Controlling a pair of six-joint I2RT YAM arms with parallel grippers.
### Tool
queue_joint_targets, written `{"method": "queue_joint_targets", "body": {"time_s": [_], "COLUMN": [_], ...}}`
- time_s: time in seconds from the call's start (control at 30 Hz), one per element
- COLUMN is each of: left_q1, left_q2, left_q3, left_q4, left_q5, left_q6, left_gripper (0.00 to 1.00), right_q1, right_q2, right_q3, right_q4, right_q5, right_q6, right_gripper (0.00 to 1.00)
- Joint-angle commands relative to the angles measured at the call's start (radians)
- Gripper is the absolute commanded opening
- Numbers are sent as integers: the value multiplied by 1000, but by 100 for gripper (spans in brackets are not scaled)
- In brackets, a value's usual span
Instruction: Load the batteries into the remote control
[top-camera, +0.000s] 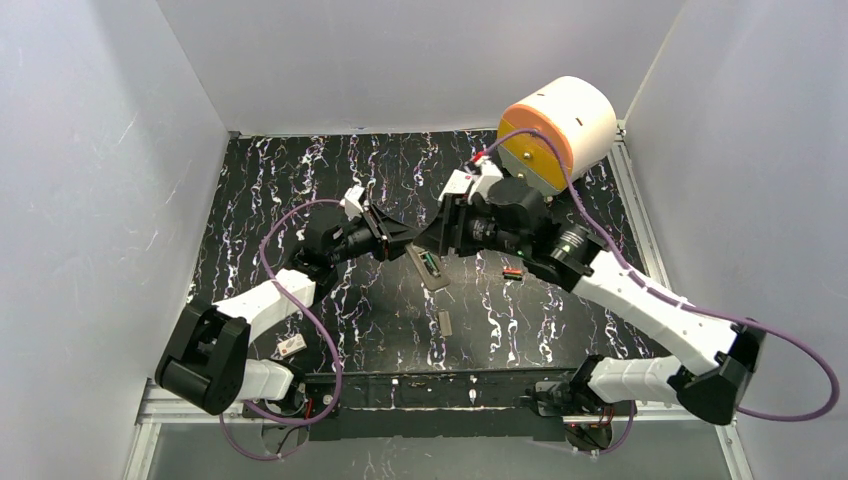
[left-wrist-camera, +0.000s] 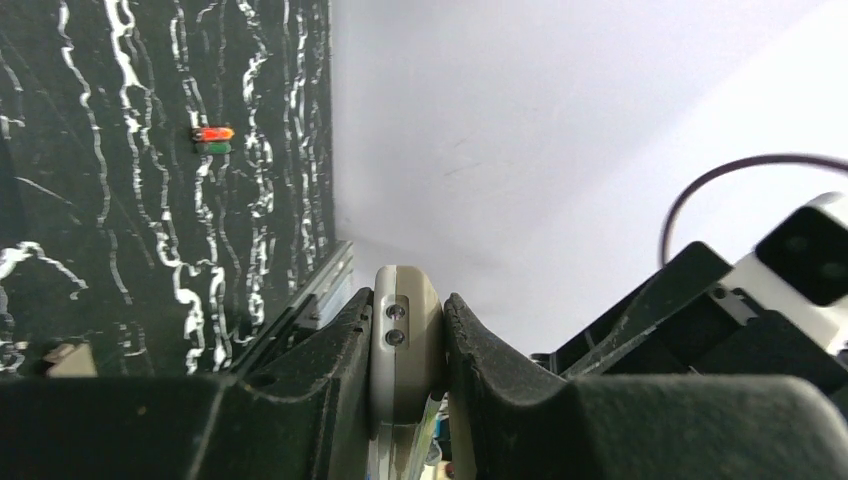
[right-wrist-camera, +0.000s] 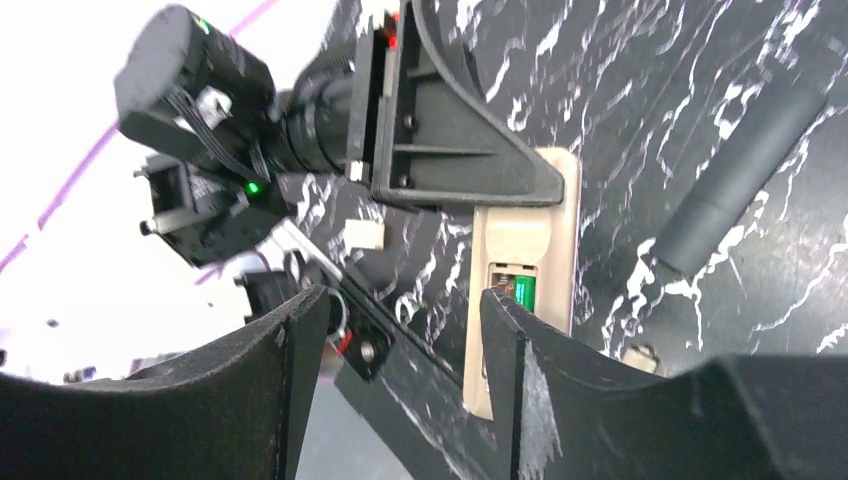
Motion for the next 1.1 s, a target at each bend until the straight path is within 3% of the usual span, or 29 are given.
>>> {"method": "queue_joint_targets", "body": {"time_s": [0.0, 0.03, 0.17, 0.47, 0.63, 1.07], "left_q1": [-4, -5, -8, -21, -26, -34], "left_q2": [-62, -64, -34, -2, 2, 34], "left_q3": [28, 26, 57, 118, 105, 85], "left_q4": [101, 151, 295, 348, 383, 447], "left_q5": [-63, -93, -167, -212, -237, -222], "left_q6": [-167, -214, -368, -453, -484, -512], "left_gripper": [0, 0, 0, 0, 0, 0], "right_q1": [2, 3, 3, 4, 4, 2], "right_q2": [-118, -148, -278, -356, -377, -327], "right_q3": [-96, -136, -240, -366, -493, -523], "right_q4": [257, 296, 513, 616, 792, 906], "right_q5": [169, 198, 295, 333, 301, 272], "right_q6": [105, 137, 181, 333, 456, 534], "right_gripper": [71, 80, 90, 99, 99, 88]}}
